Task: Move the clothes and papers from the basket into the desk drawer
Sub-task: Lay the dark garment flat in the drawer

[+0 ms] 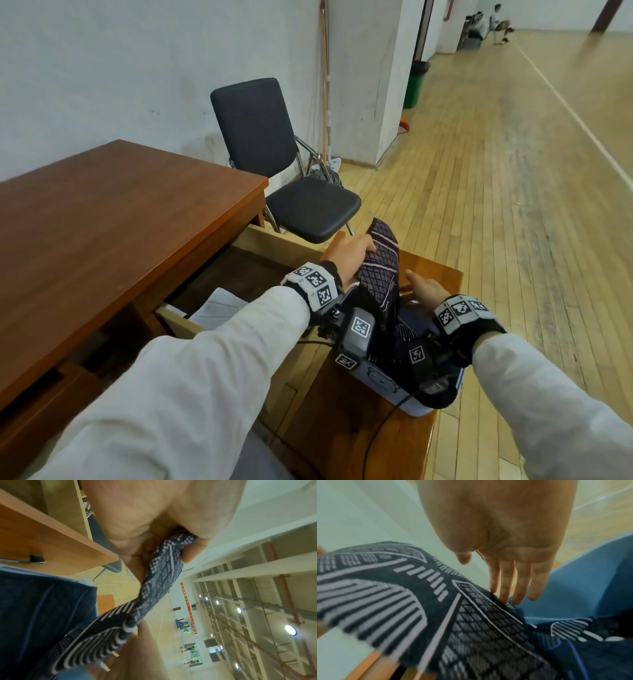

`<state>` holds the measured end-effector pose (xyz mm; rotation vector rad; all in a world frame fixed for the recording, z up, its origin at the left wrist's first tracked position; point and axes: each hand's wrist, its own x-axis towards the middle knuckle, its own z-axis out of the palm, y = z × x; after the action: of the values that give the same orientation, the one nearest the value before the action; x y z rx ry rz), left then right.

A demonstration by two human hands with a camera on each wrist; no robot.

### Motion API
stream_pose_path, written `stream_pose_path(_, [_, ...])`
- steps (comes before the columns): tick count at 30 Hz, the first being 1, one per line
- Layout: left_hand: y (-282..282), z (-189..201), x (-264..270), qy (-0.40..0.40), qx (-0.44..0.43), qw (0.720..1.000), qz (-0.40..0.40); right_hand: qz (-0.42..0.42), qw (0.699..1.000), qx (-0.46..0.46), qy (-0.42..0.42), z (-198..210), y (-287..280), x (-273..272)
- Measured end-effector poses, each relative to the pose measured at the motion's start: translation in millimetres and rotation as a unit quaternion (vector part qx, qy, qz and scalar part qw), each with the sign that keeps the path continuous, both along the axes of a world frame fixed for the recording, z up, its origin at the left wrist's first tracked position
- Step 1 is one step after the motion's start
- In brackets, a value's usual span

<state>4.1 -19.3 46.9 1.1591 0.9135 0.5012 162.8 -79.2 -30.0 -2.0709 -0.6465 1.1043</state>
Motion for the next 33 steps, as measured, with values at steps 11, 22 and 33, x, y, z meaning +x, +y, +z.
stream_pose_path(11, [30,73,-42,-0.175,-0.006,0.979,0.100,-0.008,0.984,0.044,0.175,11,41,-42])
stream_pose_path(22, [92,35,-143,0.054,0.138,0.966,0.210,-0.013,0.981,0.134,0.143,33,73,-80])
stream_pose_path(33, [128,-60,-217,0.384,0.258,0.877,0.133,0.158,0.985,0.053,0.046,22,117,-148])
